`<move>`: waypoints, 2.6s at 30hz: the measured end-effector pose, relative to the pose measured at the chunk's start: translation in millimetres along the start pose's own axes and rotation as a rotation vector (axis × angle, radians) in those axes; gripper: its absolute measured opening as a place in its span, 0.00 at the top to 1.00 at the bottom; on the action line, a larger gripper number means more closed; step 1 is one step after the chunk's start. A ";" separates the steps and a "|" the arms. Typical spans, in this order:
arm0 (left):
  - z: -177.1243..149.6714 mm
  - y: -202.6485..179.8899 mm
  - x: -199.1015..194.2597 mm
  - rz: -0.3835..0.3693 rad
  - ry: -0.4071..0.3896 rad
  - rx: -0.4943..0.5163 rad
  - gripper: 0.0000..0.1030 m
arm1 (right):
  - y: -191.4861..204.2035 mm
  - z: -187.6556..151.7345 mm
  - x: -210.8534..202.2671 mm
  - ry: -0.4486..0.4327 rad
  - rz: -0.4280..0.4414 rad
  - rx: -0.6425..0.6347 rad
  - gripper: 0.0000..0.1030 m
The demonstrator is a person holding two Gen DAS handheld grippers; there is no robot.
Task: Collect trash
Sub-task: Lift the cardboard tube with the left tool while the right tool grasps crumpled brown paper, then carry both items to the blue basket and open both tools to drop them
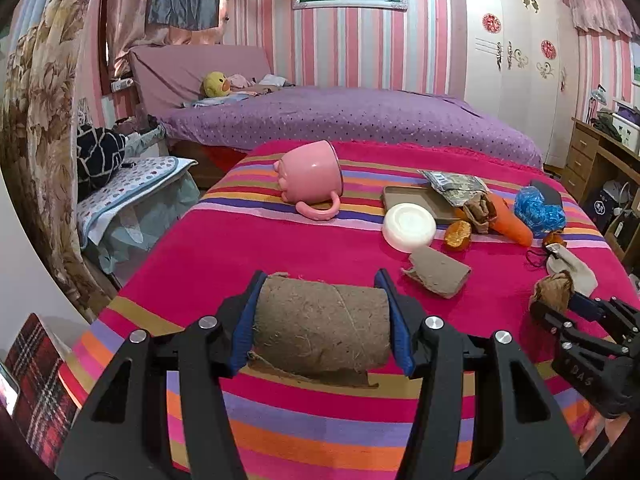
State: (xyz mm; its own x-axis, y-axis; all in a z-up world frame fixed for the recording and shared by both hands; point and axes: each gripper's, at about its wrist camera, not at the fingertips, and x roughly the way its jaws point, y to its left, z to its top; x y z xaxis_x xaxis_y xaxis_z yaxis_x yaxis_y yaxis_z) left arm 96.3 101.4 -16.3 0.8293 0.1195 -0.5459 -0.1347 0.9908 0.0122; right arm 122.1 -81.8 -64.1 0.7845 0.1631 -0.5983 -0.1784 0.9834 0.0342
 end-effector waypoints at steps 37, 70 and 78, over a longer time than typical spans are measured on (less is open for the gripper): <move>4.5 -268.0 -43.9 -0.190 -0.031 0.133 0.48 | -298.6 -22.4 -133.0 -0.140 -0.273 0.178 0.55; -67.8 -561.1 -82.7 -0.529 0.129 0.374 0.34 | -459.4 -116.6 -214.5 -0.156 -0.499 0.365 0.55; -54.9 -523.3 -75.3 -0.483 0.073 0.347 0.07 | -454.6 -114.8 -215.4 -0.167 -0.505 0.359 0.55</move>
State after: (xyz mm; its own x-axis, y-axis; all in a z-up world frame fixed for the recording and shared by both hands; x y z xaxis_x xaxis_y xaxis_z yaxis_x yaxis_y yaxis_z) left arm 74.5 -429.5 -27.6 0.7119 -0.3420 -0.6134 0.4431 0.8963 0.0145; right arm -34.0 -573.2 -42.6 0.8072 -0.3452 -0.4789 0.4243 0.9033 0.0639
